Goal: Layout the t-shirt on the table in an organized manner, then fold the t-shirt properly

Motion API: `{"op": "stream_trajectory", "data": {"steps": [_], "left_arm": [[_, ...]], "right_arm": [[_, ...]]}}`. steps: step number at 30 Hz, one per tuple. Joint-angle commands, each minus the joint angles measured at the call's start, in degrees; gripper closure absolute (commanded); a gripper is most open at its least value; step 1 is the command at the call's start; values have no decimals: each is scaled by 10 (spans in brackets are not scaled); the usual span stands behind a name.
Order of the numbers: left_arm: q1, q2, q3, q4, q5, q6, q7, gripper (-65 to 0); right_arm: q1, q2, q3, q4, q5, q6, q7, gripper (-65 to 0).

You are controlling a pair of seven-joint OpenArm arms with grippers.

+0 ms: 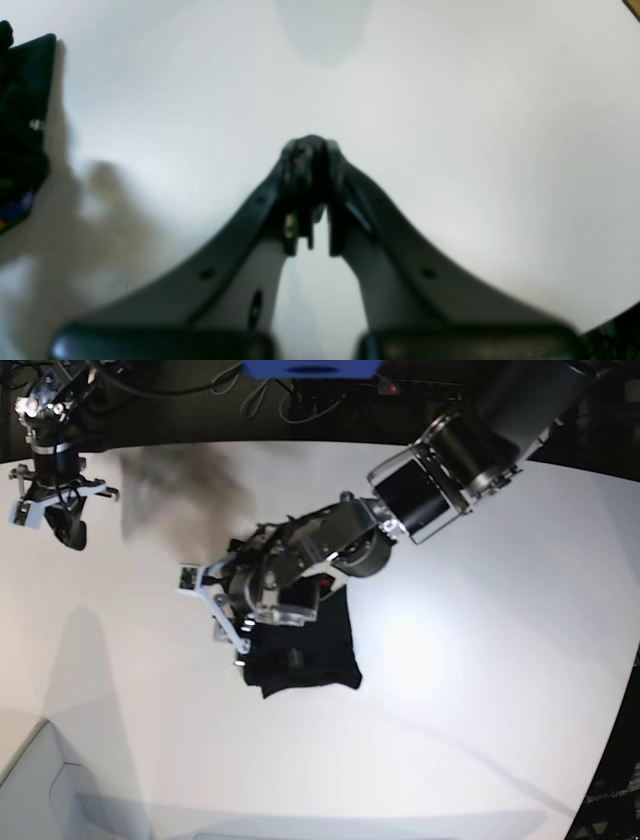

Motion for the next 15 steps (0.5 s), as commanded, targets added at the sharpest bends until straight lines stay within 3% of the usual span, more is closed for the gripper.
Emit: {"op": "stream_trajectory", "data": {"steps": [1, 7, 15], "left_arm": [[-8, -2, -4, 11, -3, 2, -1, -382], [23, -44, -22, 94, -3, 2, -1, -381], [48, -24, -106, 190, -3, 2, -1, -381]], "right_arm": [[0, 4, 0, 10, 13, 2, 16, 0], [1, 4, -2, 10, 13, 2, 16, 0], [1, 4, -18, 10, 13, 2, 15, 0]]}}
